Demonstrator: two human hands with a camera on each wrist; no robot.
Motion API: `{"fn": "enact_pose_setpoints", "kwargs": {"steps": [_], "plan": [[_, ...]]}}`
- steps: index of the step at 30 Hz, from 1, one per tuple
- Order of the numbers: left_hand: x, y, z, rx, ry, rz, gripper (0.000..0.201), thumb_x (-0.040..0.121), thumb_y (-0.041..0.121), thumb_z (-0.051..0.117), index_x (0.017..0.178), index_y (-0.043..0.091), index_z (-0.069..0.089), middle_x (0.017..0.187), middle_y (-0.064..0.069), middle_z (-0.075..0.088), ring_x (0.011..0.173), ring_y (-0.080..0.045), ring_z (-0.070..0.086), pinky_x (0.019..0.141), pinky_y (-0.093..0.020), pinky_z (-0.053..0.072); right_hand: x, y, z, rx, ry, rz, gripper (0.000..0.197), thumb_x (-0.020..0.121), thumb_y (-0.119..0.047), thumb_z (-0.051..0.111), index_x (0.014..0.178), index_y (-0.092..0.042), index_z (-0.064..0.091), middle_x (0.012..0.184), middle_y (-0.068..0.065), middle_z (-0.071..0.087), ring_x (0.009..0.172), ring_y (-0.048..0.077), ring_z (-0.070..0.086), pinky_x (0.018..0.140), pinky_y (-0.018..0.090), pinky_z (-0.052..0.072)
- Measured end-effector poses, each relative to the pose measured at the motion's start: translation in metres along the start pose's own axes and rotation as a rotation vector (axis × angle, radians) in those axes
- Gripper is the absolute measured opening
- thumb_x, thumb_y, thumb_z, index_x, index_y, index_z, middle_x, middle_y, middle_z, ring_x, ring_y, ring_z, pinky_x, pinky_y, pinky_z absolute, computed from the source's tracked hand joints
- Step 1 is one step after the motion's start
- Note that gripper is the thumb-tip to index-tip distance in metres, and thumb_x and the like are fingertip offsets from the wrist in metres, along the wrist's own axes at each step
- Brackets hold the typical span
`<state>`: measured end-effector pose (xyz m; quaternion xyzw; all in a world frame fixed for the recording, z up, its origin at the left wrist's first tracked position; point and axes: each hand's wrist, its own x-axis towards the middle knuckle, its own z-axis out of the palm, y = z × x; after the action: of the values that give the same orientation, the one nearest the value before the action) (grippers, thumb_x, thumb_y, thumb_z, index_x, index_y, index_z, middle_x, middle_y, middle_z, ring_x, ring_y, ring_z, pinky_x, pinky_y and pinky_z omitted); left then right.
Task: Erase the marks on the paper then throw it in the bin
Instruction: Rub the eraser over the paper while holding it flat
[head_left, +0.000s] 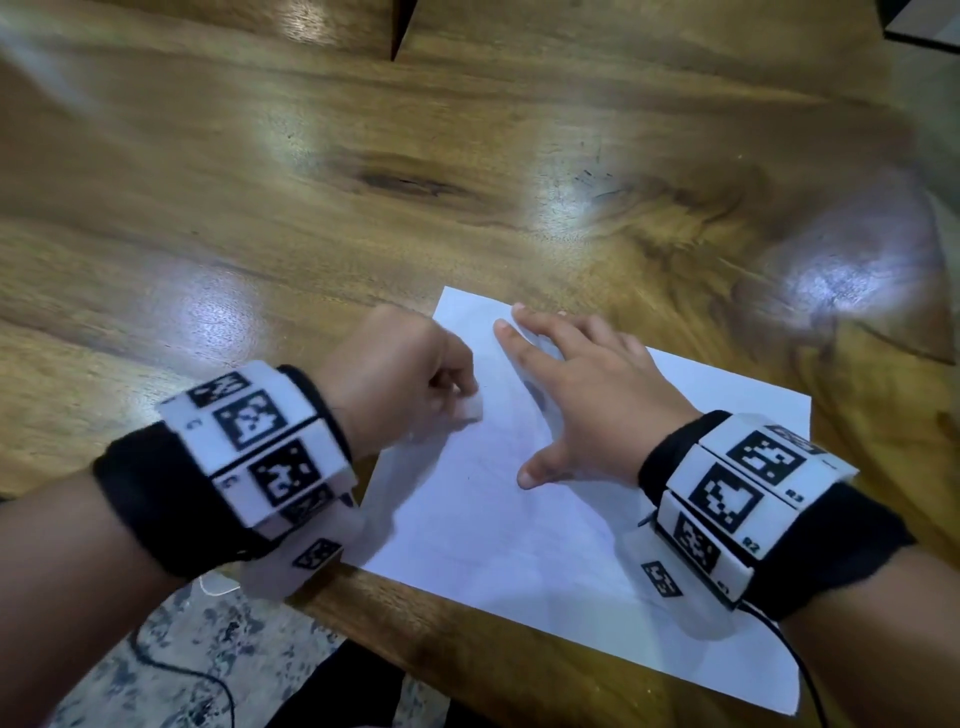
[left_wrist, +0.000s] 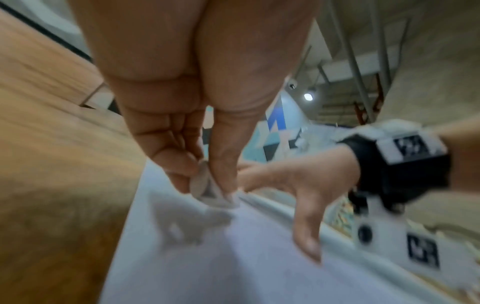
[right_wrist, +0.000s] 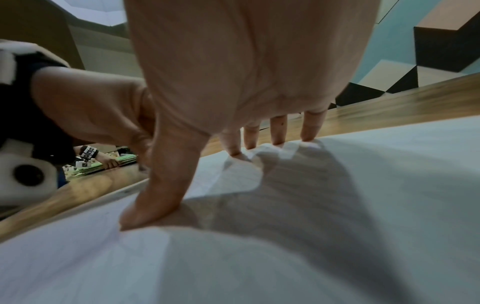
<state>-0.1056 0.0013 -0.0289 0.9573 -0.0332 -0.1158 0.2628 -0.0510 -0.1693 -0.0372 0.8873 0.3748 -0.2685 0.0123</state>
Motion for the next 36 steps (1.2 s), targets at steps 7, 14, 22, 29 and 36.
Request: {"fn": "enact_pose_setpoints", "kwargs": {"steps": [7,14,22,29,36], "plan": [[-0.040,-0.009,0.015,-0.040,-0.299,0.069,0.006,0.066,0.013,0.072,0.064,0.013,0.066,0.050,0.016,0.050,0.054,0.003,0.049,0.054,-0.001,0.032,0.000,0.000,-0.001,-0.006,0.001,-0.004,0.122,0.059,-0.061,0.074,0.148,-0.033,-0.005,0.156,-0.014,-0.009,0.139,0.018,0.004,0.112,0.036,0.014],[-0.024,-0.016,0.004,0.001,-0.043,0.082,0.022,0.067,0.028,0.065,0.053,0.012,0.061,0.052,0.004,0.051,0.049,-0.010,0.043,0.050,-0.019,0.032,0.000,-0.001,-0.001,-0.001,0.002,-0.004,0.121,0.060,-0.060,0.074,0.148,-0.034,-0.006,0.156,-0.015,-0.009,0.141,0.017,0.002,0.112,0.036,0.011],[-0.029,-0.023,0.008,-0.018,0.059,0.029,0.020,0.066,0.029,0.064,0.056,0.012,0.062,0.056,0.002,0.051,0.052,-0.015,0.050,0.057,-0.025,0.038,-0.001,-0.001,-0.001,0.003,-0.008,0.008,0.121,0.060,-0.061,0.073,0.147,-0.034,-0.007,0.155,-0.015,-0.010,0.140,0.017,0.002,0.114,0.037,0.011],[-0.043,-0.031,0.010,-0.056,-0.091,0.024,0.011,0.066,0.021,0.074,0.063,0.016,0.064,0.053,0.013,0.051,0.054,0.001,0.049,0.057,-0.006,0.035,0.000,-0.001,0.000,0.001,-0.004,0.007,0.121,0.061,-0.061,0.073,0.147,-0.034,-0.008,0.156,-0.015,-0.011,0.141,0.017,0.001,0.115,0.037,0.011],[-0.061,-0.031,0.016,-0.081,-0.179,0.062,0.018,0.069,0.028,0.066,0.061,0.017,0.054,0.053,0.016,0.045,0.058,0.006,0.047,0.054,-0.008,0.033,0.000,0.000,0.000,0.003,-0.008,0.006,0.121,0.061,-0.061,0.073,0.147,-0.034,-0.008,0.155,-0.015,-0.011,0.141,0.017,0.000,0.115,0.038,0.011]]}}
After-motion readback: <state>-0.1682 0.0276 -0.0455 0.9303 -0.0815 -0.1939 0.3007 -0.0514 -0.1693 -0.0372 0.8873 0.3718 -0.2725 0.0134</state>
